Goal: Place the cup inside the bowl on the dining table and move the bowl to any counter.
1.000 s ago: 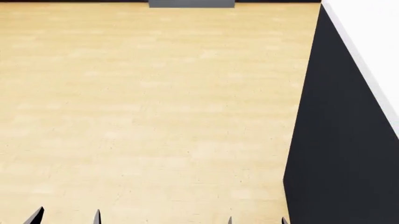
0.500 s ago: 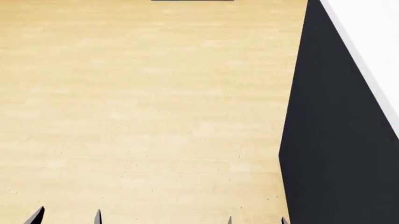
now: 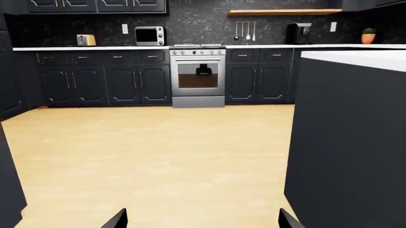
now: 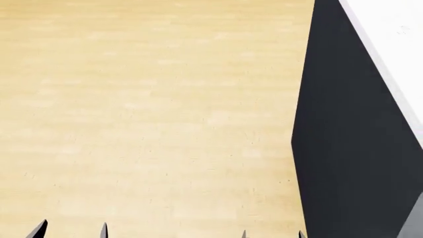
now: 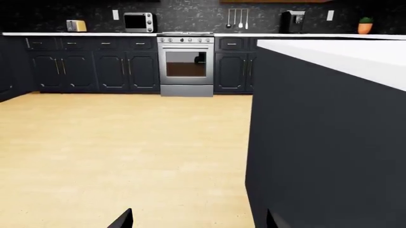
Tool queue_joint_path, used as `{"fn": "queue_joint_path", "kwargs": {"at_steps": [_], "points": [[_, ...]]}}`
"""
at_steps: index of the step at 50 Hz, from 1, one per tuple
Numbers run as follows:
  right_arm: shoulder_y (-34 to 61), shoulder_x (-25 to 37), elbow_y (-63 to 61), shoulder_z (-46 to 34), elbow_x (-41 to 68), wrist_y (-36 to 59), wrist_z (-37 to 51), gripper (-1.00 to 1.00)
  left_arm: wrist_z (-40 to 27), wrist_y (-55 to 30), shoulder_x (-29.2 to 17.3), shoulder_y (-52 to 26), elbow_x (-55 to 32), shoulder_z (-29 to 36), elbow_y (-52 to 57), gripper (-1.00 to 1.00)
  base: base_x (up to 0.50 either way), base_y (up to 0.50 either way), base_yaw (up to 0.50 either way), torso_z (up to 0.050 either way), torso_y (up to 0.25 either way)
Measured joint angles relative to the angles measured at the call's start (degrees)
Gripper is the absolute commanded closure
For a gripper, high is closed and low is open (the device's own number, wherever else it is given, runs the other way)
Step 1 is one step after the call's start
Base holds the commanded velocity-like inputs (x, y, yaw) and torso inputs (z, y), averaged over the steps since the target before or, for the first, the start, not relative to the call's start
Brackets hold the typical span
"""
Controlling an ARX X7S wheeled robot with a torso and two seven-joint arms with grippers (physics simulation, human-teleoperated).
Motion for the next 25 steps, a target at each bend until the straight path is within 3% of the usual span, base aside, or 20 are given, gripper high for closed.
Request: {"fn": "queue_joint_path", "kwargs": {"at_steps": [13, 25], "points": [[0.06, 0.21, 0.08, -0.27, 0.48, -0.42, 0.13, -1.00, -0.31, 0.01, -0.26, -0.10, -0.18, 0.41, 0.01, -1.00, -0.50, -0.04, 0.00, 0.000, 0.000], [-0.36, 0.23, -0.22, 0.02, 1.71, -1.64, 0.16, -1.00, -0.56, -0.08, -0.62, -0.08, -0.39, 0.73, 0.05, -1.00, -0.40, -0.43, 0.00, 0.000, 0.000]]}}
